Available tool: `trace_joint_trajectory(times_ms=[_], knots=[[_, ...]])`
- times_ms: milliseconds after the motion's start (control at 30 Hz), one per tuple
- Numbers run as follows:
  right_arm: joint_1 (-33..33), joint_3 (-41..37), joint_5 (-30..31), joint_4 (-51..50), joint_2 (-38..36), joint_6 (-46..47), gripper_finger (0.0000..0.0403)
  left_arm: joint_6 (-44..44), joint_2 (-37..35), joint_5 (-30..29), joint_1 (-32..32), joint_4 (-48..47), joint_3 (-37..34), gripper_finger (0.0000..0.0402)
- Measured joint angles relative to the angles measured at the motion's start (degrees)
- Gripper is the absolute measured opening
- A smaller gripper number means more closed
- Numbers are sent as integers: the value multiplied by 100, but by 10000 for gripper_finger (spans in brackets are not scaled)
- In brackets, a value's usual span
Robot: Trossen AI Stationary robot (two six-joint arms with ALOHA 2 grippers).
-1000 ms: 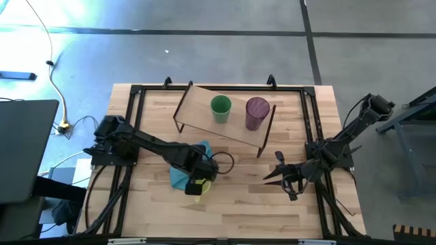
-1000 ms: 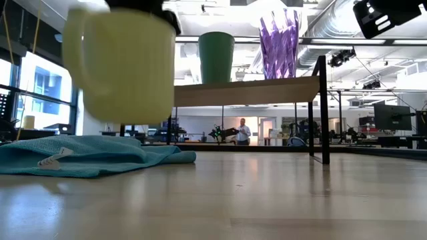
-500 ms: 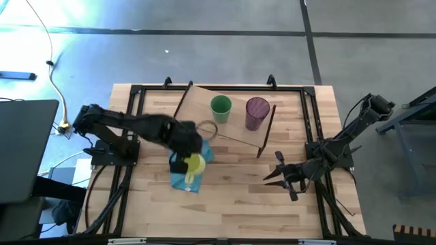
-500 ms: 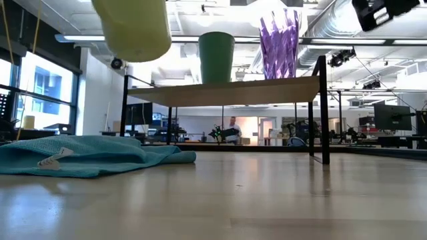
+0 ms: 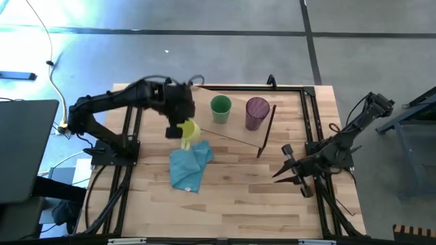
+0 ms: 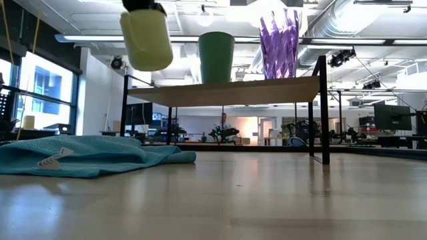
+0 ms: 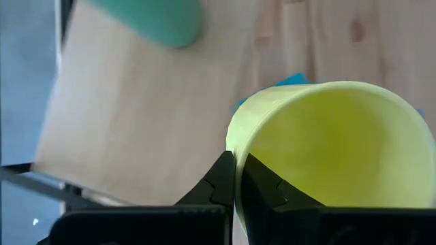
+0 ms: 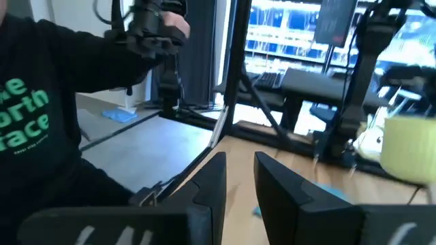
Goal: Stack small to large cups/mugs on shelf
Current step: Put the yellow mug on the shelf
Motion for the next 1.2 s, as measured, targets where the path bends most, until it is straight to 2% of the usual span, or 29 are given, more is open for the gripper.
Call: trace_joint_trajectory(times_ms=[167,300,500,600,1000,1200], knots=[[-10,0,51,-84,-266,-418,67,804,2,396,885,153,0,0],[-17,0,374,-128,-376,-628,67,1441,2,603,1486,228,0,0],[-74,0,871,-136,-470,-1082,67,2008,94,894,2015,613,28,0],[-265,0,875,-137,-525,-1090,67,2049,122,1122,2171,644,137,0],[-759,0,239,-658,-535,-386,67,2107,701,1142,2315,607,1134,0],[-755,0,177,-943,-538,-148,67,2205,1359,1096,2315,-41,1899,0]])
